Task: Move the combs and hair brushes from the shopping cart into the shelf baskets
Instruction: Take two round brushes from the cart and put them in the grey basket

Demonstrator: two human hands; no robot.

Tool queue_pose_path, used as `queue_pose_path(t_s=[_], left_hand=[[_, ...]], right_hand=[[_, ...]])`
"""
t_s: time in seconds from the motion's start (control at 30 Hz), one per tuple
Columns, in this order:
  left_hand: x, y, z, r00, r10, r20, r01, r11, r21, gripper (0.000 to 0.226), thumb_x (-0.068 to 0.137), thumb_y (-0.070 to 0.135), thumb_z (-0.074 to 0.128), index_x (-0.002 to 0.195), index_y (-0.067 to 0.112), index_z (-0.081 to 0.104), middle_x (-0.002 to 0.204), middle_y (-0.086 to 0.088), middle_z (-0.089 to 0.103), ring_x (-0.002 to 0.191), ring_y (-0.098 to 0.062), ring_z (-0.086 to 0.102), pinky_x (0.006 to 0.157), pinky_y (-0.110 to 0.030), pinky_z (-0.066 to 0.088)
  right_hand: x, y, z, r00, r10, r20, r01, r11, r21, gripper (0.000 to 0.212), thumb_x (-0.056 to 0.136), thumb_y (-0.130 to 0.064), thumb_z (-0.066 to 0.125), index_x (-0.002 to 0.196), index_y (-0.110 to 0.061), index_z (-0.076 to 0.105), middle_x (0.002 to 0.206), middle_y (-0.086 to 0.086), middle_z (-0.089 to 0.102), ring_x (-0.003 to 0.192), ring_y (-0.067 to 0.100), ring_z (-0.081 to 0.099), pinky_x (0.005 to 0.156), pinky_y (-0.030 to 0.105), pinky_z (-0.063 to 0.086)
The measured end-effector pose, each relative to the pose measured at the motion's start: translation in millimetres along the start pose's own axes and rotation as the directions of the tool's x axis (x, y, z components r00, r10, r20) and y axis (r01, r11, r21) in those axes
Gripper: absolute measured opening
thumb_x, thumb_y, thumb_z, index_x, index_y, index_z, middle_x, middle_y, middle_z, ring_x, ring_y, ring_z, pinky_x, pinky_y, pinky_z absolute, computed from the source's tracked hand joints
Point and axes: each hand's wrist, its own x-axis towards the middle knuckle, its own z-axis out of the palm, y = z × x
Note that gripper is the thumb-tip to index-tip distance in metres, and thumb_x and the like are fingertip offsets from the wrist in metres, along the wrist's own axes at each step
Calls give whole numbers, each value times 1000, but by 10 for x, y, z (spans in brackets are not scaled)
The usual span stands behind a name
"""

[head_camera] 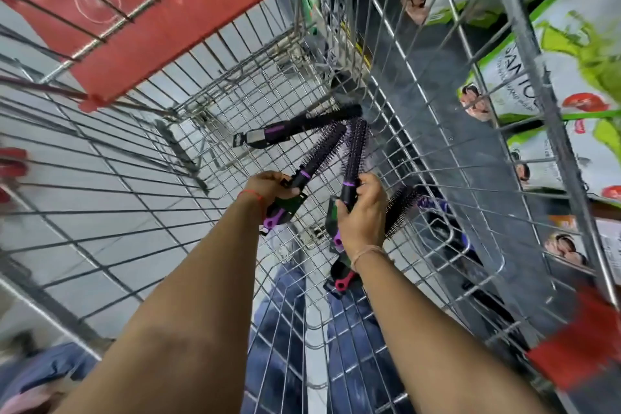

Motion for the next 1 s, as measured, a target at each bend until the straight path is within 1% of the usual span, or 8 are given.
queue_pose_path(t_s=[0.2, 0.3, 0.4, 0.47, 0.6, 0.77, 0.9, 1.0], left_hand=[[-7, -26, 354, 998, 61, -13, -46, 871, 489, 53, 77, 6, 70, 127, 10, 54, 126, -13, 62, 116, -30, 58, 102, -35, 46], [-27, -44, 298, 997, -31, 77, 0, 927, 376, 48, 79, 0, 68, 125, 2, 56, 128, -21, 60, 119, -35, 57, 107, -42, 43], [-160, -121, 224, 959, -86, 268, 27, 976, 216, 44, 82, -14, 54, 125, -4, 51, 118, -27, 61, 124, -42, 49, 109, -54, 36], [-264, -136, 215, 936, -35, 349, -5, 993, 115, 42, 82, -21, 46, 115, 1, 58, 91, -14, 73, 115, -36, 54, 101, -48, 43], [-553, 26, 221, 830, 91, 551, -45, 994, -97, 53, 79, -28, 35, 80, 10, 72, 65, 1, 78, 81, -22, 69, 72, -32, 56], [-1041, 441, 163, 571, 242, 784, -219, 966, -139, 39, 28, -3, 88, 64, 6, 77, 67, -4, 77, 67, -15, 74, 62, -22, 60], [-1628, 842, 185, 385, 177, 906, -451, 892, 18, 43, 32, -6, 84, 72, 11, 80, 73, 2, 79, 73, -8, 75, 68, -18, 59], [-2324, 1157, 205, 294, 87, 952, -632, 765, 125, 55, 17, 18, 93, 70, 13, 80, 68, 4, 78, 68, -6, 74, 66, -16, 58]], right_hand=[[66, 57, 5, 985, 71, 157, -18, 948, -317, 73, 65, -29, 79, 122, -7, 38, 116, 17, 57, 105, 30, 56, 84, 37, 51], [172, -38, -20, 935, 271, 228, -223, 951, -215, 54, 68, -16, 78, 106, -10, 40, 103, 13, 63, 88, 29, 62, 65, 32, 48], [214, -62, -125, 804, 420, 421, -458, 889, -11, 30, 76, -5, 71, 98, -5, 50, 96, 11, 66, 79, 26, 65, 69, 31, 57], [162, -52, -251, 767, 399, 502, -417, 905, -82, 29, 76, -6, 71, 98, -1, 53, 91, 6, 64, 77, 20, 62, 68, 15, 51], [-45, -11, -394, 794, 316, 519, -340, 939, -53, 51, 76, 5, 65, 122, 1, 43, 123, 20, 56, 111, 31, 54, 91, 28, 48], [-237, -266, -648, 942, 168, 292, -237, 946, 221, 38, 83, 4, 52, 120, -6, 52, 116, 11, 62, 103, 25, 58, 90, 32, 49], [-546, -574, -1172, 980, 199, -9, -178, 892, 415, 30, 84, 1, 51, 114, -1, 56, 114, 19, 62, 105, 31, 58, 83, 34, 46], [-924, -811, -1661, 951, 71, -301, 94, 861, 500, 27, 79, 1, 60, 106, -2, 57, 95, 10, 64, 94, 25, 61, 76, 27, 44]])
